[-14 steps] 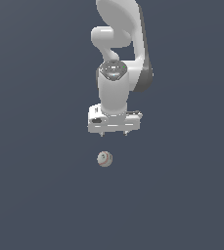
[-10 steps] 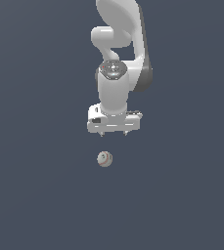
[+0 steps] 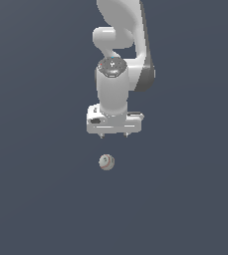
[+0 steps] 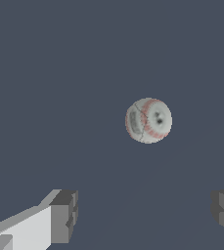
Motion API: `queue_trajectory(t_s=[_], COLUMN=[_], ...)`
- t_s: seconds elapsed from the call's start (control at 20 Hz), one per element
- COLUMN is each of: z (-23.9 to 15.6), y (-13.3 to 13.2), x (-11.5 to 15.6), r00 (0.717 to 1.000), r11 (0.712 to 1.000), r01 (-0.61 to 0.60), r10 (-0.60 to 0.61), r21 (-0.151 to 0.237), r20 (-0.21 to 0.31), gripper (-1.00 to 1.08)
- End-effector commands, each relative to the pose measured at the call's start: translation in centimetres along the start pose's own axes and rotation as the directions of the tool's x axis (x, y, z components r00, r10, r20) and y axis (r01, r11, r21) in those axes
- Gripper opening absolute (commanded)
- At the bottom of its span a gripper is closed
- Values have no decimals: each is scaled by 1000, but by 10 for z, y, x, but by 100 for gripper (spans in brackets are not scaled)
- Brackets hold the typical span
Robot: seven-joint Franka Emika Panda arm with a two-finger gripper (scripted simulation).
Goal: Pick up the object and move it to a goal position.
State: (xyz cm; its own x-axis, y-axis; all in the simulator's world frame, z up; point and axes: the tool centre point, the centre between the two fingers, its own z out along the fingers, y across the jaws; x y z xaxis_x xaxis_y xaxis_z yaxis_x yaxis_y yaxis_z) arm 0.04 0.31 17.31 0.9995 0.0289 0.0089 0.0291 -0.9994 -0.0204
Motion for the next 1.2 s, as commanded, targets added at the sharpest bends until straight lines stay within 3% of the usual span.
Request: queue_trajectory(t_s=[0.0, 1.15], z=[2, 73], y=[0, 37], x=[1, 53], r00=[1000, 996], r11=[1000, 996], r01=[-1, -88], r10=[1, 88], r21=[0, -21], r20=[1, 7], gripper=[100, 100])
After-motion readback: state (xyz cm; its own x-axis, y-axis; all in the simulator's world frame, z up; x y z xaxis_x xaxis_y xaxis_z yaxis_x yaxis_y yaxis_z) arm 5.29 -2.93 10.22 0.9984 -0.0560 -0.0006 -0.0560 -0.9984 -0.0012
